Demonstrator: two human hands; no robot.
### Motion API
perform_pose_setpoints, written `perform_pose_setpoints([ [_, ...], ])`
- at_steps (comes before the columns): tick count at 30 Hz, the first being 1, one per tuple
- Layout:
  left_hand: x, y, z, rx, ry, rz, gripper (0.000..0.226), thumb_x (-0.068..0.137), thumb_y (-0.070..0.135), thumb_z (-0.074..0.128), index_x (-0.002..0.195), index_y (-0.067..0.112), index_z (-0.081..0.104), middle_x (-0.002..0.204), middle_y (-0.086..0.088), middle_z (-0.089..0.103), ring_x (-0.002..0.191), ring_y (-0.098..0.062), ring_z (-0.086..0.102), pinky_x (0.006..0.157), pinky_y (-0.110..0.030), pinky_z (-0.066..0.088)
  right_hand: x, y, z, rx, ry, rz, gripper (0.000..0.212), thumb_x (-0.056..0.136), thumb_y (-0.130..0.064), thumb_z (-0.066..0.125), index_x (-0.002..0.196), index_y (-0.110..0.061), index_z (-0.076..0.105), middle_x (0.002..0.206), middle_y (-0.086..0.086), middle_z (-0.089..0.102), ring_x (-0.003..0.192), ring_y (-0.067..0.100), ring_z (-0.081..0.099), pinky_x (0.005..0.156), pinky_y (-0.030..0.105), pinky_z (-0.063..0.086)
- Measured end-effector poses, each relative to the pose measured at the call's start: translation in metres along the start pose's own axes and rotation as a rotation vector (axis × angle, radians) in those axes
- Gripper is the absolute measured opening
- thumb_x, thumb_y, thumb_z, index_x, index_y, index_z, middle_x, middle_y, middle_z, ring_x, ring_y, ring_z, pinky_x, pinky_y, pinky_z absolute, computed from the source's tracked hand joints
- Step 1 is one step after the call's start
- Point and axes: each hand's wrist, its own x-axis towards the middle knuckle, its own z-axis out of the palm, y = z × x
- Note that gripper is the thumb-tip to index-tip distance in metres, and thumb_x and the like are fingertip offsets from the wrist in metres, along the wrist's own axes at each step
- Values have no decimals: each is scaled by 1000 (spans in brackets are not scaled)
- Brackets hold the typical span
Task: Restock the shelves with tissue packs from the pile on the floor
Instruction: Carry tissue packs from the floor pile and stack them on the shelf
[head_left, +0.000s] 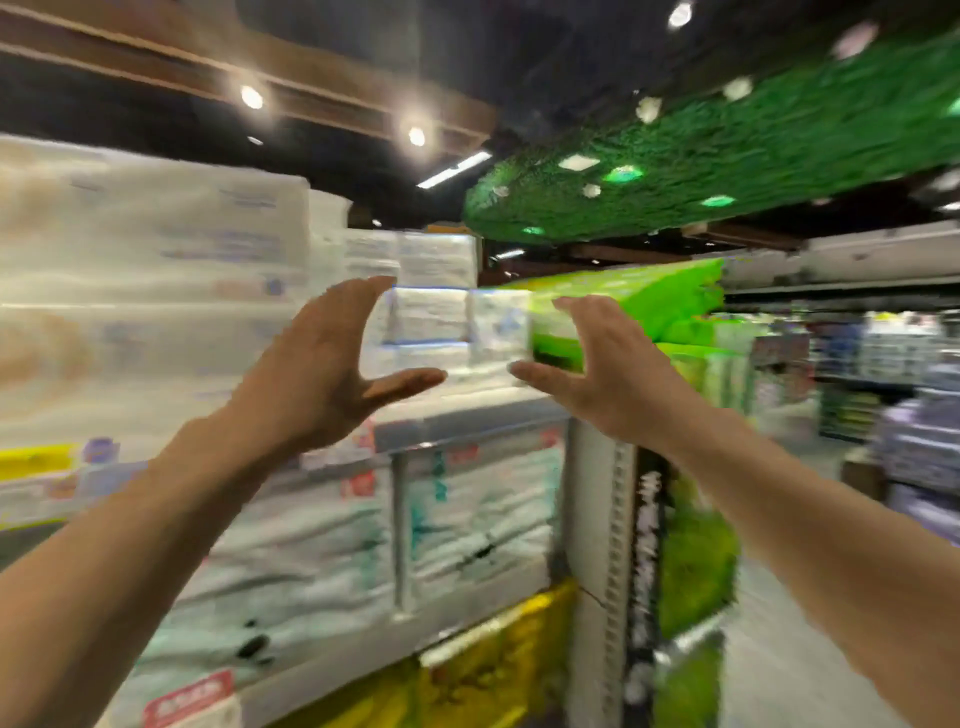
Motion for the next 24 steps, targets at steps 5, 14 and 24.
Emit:
perform_pose_setpoints([
  [5,-1,145,83,-207,-122,159,111,72,89,42,148,8,41,148,-16,48,135,-31,47,115,-44,35,-108,104,-87,-162,-118,175,90,86,-70,56,153,-13,36,153,13,42,142,31,39,118,42,32],
  [14,10,435,212,-540,-317,414,109,71,92,43,154,23,28,158,-4,36,143,-23,37,118,-40,33,-274,276,-241,-423,-195,533,89,89,-68,55,156,-14,32,155,11,36,142,30,36,116,41,34],
  [24,34,728,400,-826,-492,804,119,68,99,25,152,15,35,152,-10,43,138,-28,44,115,-40,37,-448,477,-355,-711,-203,1044,92,83,-81,46,149,-17,41,152,10,42,140,33,42,115,46,38],
])
